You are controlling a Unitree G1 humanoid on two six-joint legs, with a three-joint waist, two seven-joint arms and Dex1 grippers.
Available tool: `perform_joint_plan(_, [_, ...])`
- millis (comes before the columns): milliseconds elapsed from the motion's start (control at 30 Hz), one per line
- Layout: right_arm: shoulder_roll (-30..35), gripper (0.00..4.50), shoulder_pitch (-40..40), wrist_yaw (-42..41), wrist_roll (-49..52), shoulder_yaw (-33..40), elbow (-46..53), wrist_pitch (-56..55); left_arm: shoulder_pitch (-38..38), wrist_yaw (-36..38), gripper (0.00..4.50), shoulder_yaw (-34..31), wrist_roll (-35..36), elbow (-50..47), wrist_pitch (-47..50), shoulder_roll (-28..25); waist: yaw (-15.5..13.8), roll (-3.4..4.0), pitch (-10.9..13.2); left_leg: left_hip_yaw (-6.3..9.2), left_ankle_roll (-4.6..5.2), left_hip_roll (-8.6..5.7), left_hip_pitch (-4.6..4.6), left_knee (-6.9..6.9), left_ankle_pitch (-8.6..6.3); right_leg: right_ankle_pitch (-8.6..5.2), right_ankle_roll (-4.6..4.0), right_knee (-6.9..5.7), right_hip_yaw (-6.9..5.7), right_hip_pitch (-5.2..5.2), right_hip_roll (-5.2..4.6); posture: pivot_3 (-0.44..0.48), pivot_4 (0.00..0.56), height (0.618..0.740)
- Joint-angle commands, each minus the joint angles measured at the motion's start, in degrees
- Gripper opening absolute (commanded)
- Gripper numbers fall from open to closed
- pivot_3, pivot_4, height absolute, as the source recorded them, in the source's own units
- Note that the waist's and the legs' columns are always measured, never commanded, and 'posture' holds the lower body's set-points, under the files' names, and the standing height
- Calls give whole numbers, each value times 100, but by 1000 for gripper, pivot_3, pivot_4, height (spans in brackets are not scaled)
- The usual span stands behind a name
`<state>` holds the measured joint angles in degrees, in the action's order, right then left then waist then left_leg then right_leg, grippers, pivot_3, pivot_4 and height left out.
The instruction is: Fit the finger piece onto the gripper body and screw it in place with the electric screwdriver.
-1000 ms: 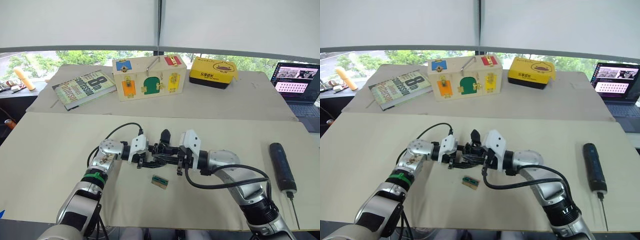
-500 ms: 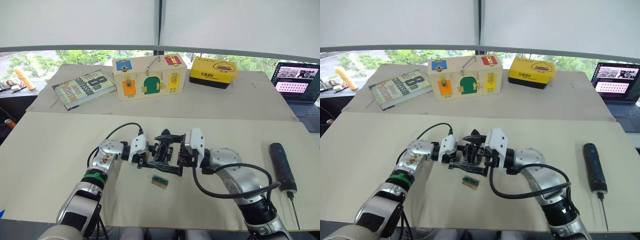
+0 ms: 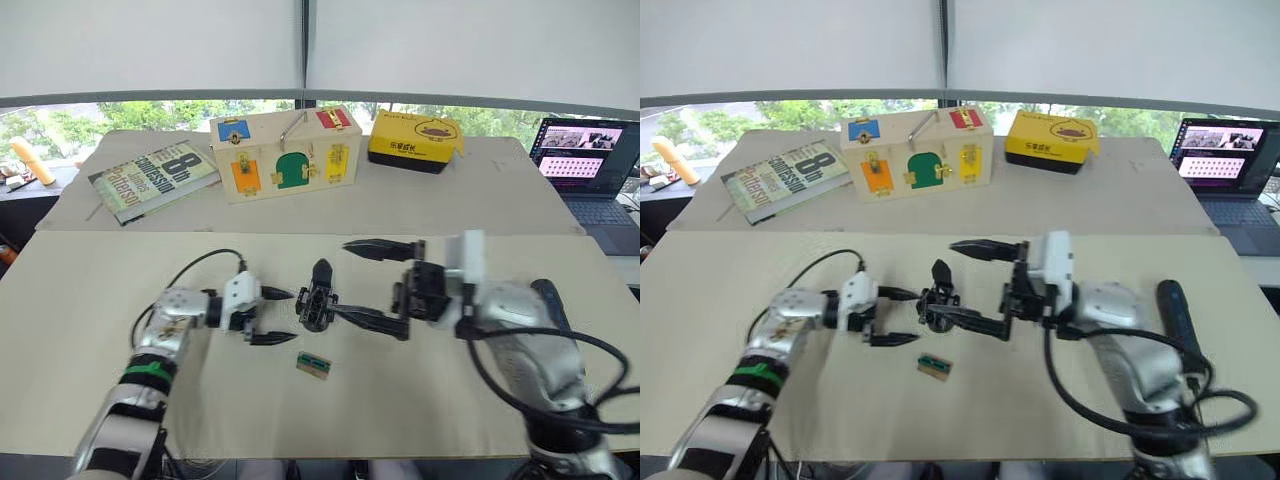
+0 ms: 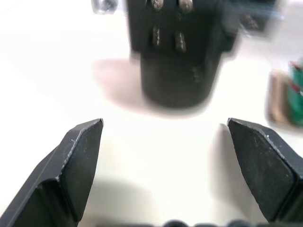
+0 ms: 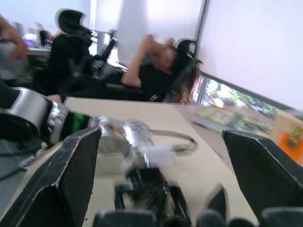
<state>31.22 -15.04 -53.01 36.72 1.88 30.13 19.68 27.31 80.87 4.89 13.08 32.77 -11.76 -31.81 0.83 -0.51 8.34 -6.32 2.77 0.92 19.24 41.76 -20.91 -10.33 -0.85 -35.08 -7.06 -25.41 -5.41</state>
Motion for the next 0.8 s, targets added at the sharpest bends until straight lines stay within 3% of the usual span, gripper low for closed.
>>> perform_joint_plan(33, [359, 4500, 599, 374, 366, 945, 684, 220, -184, 211, 4434, -521, 661, -678, 368, -298, -28, 0, 4, 0, 0, -1, 3, 0, 0, 0, 0, 1, -1, -3, -3, 0, 150, 740])
perform_joint_plan(133, [486, 4500, 1501, 690, 245, 1815, 971, 129, -361, 229, 4434, -782, 963, -1265, 732, -573, -160, -1, 6, 9, 0, -6, 8, 1, -1, -2, 5, 7, -7, 3, -11, 0, 150, 740])
perform_joint_plan(267, [221, 4500, 2805, 947, -140, 2973, 1087, -327, -380, -275, 4434, -1261, 1576, -2022, 1704, -709, -218, 4, 10, 10, 2, -12, 4, 1, -2, -2, 15, 9, -5, 16, -12, 0, 150, 740])
perform_joint_plan(400, [-591, 4500, 4257, 1132, -216, 4011, 1211, -876, -704, -252, 4434, -1149, 2072, -3125, 2345, -653, -209, 13, 11, 8, 1, -10, -4, -1, -2, -7, 21, 4, 3, 19, -6, 0, 150, 740])
perform_joint_plan(667, [-1688, 4500, 5540, 1333, -27, 4384, 972, -1469, -270, -555, 4434, -1127, 2547, -3932, 3020, -564, -129, 32, 23, -13, -7, -7, -41, -6, 0, -38, 65, -4, 54, 34, 6, 0, 150, 740])
perform_joint_plan(800, [-1752, 4500, 5712, 1618, -48, 4345, 954, -1326, -163, -601, 4434, -1100, 2621, -4063, 3144, -556, -126, 38, 24, -45, -7, -8, -82, -48, 0, -41, 61, -13, 136, 40, 7, 0, 150, 740])
